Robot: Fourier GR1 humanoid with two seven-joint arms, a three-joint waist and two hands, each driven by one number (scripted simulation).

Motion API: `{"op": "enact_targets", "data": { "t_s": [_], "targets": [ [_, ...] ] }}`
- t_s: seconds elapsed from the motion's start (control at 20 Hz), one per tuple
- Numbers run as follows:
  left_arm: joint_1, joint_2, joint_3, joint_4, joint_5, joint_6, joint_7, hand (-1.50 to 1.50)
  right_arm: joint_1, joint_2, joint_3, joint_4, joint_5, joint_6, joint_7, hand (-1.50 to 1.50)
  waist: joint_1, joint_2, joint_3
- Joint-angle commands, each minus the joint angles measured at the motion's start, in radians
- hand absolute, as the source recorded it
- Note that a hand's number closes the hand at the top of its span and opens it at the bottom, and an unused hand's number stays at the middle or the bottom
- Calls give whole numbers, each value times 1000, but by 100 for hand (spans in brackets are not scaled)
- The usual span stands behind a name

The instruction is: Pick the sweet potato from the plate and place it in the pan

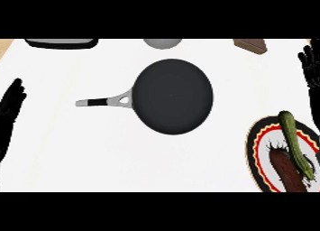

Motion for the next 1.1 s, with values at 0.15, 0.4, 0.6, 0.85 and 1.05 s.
{"op": "enact_targets", "data": {
  "t_s": [0.15, 0.4, 0.6, 0.85, 1.05],
  "targets": [
    [12, 4, 35, 115, 1, 16, 85, 0, 9, 40, 73, -52, -303, 401, -12, -150, -31, -24, 14],
    [59, -20, 21, 147, 10, 22, 112, 0, 24, -275, 24, -5, 131, 281, -76, 150, -82, -24, -11],
    [46, -29, 34, 180, 37, 0, 139, 0, 259, 72, -169, 152, -433, 386, -168, 150, -74, -26, 16],
    [9, -59, 39, 307, 20, -50, 50, 0, 410, -80, -223, 156, -376, 706, -343, -150, -50, -29, 11],
    [-42, -98, 5, 272, -24, -5, 134, 0, 393, -184, -255, 185, -265, 749, -351, -150, -43, -29, 12]
  ]
}}
